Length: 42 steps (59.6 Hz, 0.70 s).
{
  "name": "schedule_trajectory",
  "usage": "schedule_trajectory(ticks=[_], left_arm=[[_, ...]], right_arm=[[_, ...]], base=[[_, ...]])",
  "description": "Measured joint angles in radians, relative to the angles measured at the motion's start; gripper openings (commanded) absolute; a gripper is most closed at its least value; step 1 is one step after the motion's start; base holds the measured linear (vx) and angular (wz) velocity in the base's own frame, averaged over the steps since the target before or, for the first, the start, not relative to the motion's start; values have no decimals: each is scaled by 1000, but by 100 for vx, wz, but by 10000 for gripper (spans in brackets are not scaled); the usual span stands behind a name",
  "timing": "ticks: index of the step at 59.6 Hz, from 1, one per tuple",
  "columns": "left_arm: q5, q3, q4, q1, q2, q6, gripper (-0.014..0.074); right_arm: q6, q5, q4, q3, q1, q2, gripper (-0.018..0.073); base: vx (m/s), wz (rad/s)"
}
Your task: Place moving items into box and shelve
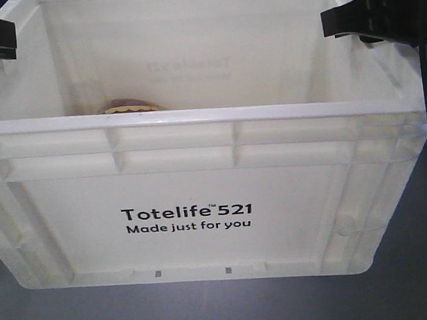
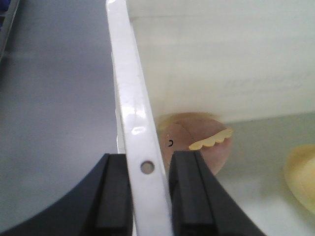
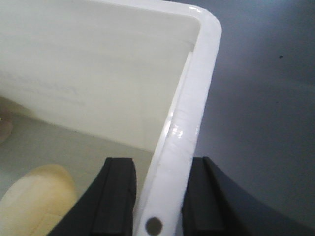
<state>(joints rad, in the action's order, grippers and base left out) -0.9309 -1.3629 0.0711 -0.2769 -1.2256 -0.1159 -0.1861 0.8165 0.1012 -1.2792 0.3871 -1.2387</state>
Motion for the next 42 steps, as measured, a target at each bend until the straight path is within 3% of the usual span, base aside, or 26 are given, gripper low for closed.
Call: schedule_trajectory(ticks=[42], left_arm=[[0, 0, 2, 0, 0, 0, -6]], right_arm=[[0, 3, 1, 0, 0, 0, -6]], base=[[28, -35]])
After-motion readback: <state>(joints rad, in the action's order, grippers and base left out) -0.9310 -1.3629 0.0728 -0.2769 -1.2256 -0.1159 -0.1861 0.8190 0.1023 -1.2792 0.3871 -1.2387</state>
